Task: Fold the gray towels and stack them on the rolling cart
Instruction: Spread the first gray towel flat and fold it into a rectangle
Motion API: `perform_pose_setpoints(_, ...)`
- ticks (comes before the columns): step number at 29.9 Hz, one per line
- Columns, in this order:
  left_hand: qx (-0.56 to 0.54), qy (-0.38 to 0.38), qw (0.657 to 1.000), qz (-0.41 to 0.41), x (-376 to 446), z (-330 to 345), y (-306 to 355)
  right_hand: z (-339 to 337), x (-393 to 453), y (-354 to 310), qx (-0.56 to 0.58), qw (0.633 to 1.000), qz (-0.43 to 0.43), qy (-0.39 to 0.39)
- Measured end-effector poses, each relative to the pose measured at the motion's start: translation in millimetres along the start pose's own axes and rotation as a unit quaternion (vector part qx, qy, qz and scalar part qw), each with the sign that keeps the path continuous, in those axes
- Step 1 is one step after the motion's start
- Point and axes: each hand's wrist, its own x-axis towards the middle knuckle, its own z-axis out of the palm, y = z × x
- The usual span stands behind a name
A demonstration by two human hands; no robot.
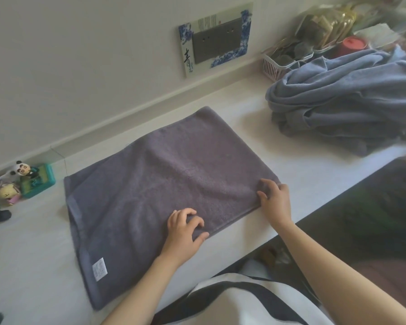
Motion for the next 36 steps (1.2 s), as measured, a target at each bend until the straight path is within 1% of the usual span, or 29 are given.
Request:
perform_pose_setpoints(2,0.008,0.008,1.0,0.001,2,2,0,0,-1,0,-0.007,1.0,0.011,0.011)
perform_pose_setpoints(4,0.022,0.011,1.0,-0.004,5,0,-1,0,-2,-2,-0.033,0.998,0.038,0.044)
perform_pose_setpoints(6,0.024,0.021,0.999,-0.002,10,-4,1,-1,-6,-7,-0.135,0.986,0.048,0.085)
perform_pose_setpoints(7,0.02,0.028,0.999,0.001,12,-7,1,-1,-7,-10,-0.178,0.979,0.037,0.087)
perform_pose_setpoints(8,0.02,0.03,0.999,0.002,14,-8,0,0,-8,-14,-0.208,0.975,0.013,0.074)
perform_pose_setpoints(9,0.03,0.028,0.999,0.0,15,-8,-1,2,-9,-17,-0.229,0.972,-0.03,0.048)
perform_pose_setpoints(11,0.083,-0.001,0.996,-0.026,13,-5,-8,11,-11,-19,-0.256,0.954,-0.152,-0.029)
perform_pose_setpoints(13,0.147,-0.045,0.985,-0.076,6,-3,-16,22,-13,-12,-0.299,0.915,-0.234,-0.137)
perform_pose_setpoints(14,0.167,-0.07,0.979,-0.098,1,-4,-18,26,-12,-5,-0.327,0.897,-0.245,-0.17)
perform_pose_setpoints(15,0.178,-0.092,0.974,-0.109,-2,-4,-20,25,-10,3,-0.352,0.888,-0.238,-0.178)
perform_pose_setpoints(16,0.185,-0.109,0.97,-0.116,-4,-5,-21,22,-6,8,-0.366,0.889,-0.217,-0.169)
perform_pose_setpoints(18,0.198,-0.127,0.965,-0.116,-4,-7,-20,13,3,16,-0.372,0.905,-0.149,-0.146)
perform_pose_setpoints(20,0.197,-0.127,0.965,-0.118,-5,-5,-21,9,10,14,-0.383,0.907,-0.103,-0.141)
perform_pose_setpoints(22,0.165,-0.124,0.971,-0.124,-4,-8,-20,11,10,4,-0.389,0.907,-0.089,-0.137)
perform_pose_setpoints(23,0.132,-0.117,0.976,-0.127,-1,-11,-19,14,8,-4,-0.387,0.907,-0.099,-0.133)
perform_pose_setpoints(25,0.083,-0.077,0.982,-0.149,4,-18,-21,22,-4,-16,-0.379,0.899,-0.167,-0.145)
perform_pose_setpoints(26,0.08,-0.051,0.98,-0.174,5,-22,-25,28,-11,-20,-0.372,0.889,-0.21,-0.162)
perform_pose_setpoints(28,0.111,-0.009,0.961,-0.253,0,-29,-43,38,-24,-19,-0.369,0.865,-0.265,-0.213)
perform_pose_setpoints(29,0.12,-0.01,0.948,-0.295,-5,-33,-50,41,-25,-16,-0.376,0.855,-0.272,-0.231)
perform_pose_setpoints(30,0.129,-0.02,0.939,-0.317,-10,-36,-55,42,-22,-13,-0.386,0.848,-0.271,-0.24)
perform_pose_setpoints(33,0.142,-0.047,0.939,-0.309,-16,-41,-48,32,1,-13,-0.422,0.835,-0.258,-0.241)
perform_pose_setpoints(36,0.124,-0.083,0.944,-0.294,-3,-39,-24,18,34,-28,-0.492,0.814,-0.226,-0.209)
